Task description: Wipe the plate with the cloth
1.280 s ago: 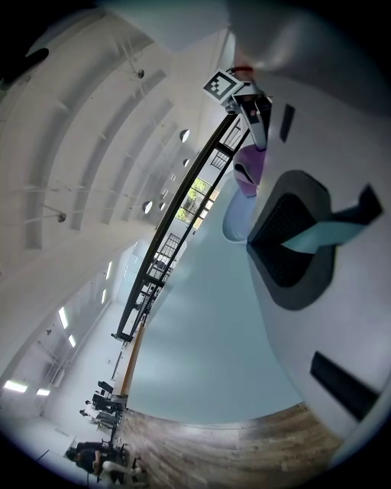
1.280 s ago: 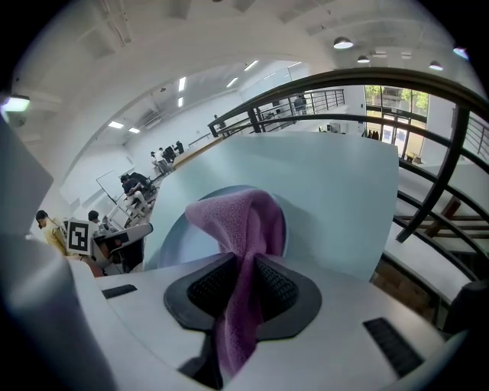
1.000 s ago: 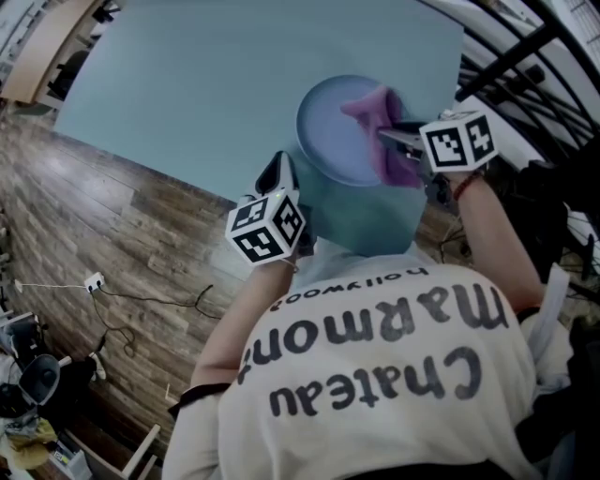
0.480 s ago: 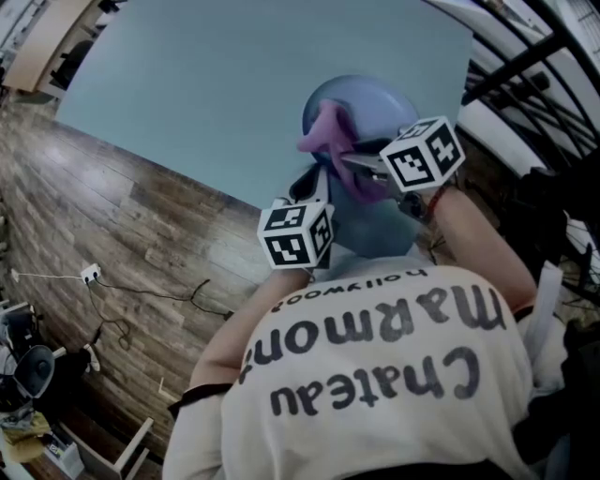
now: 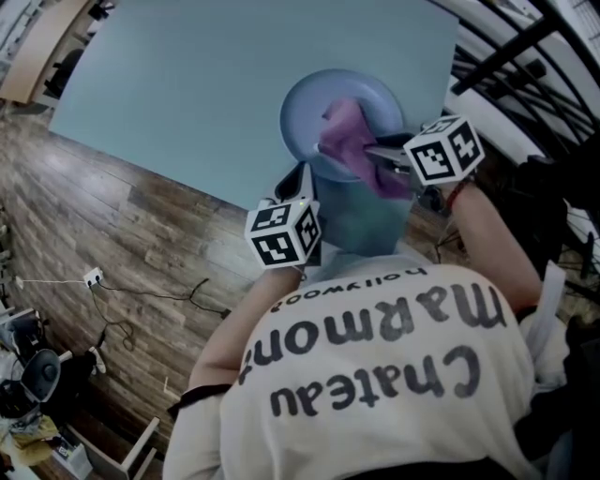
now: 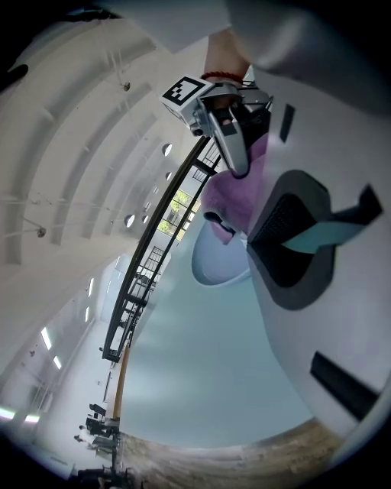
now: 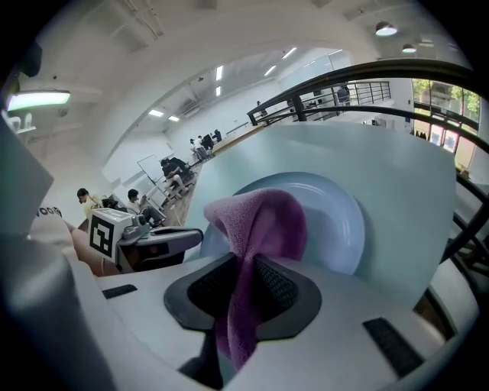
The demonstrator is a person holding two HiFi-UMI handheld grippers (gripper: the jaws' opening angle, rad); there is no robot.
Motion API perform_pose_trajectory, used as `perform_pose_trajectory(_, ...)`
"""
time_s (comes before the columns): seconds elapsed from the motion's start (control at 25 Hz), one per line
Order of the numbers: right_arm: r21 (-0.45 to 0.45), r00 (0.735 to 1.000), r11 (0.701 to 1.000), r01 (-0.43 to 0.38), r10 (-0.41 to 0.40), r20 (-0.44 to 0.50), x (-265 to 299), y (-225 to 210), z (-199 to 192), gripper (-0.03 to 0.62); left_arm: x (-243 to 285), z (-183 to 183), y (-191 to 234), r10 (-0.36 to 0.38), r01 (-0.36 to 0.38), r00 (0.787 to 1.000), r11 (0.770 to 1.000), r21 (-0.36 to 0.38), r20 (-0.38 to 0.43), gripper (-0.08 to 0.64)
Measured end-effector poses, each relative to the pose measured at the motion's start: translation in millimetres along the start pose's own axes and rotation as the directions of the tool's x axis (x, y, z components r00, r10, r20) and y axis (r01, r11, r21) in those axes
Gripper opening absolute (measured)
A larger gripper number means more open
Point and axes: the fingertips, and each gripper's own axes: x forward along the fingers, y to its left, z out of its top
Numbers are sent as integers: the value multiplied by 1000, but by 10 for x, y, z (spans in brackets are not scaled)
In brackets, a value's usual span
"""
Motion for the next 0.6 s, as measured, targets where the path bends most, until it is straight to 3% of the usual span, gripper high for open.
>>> perform_pose_trajectory(0.44,40,996,997,70,-72,50,-358,-676,35,87,-128,-149,-189,57,-57,998,998,2,6,2)
perform_pose_trajectory(0.6,48,995,996,78,-81,66,-434,-795,65,86,-259,-131,-116,114,-112,993,993,-41,31,2)
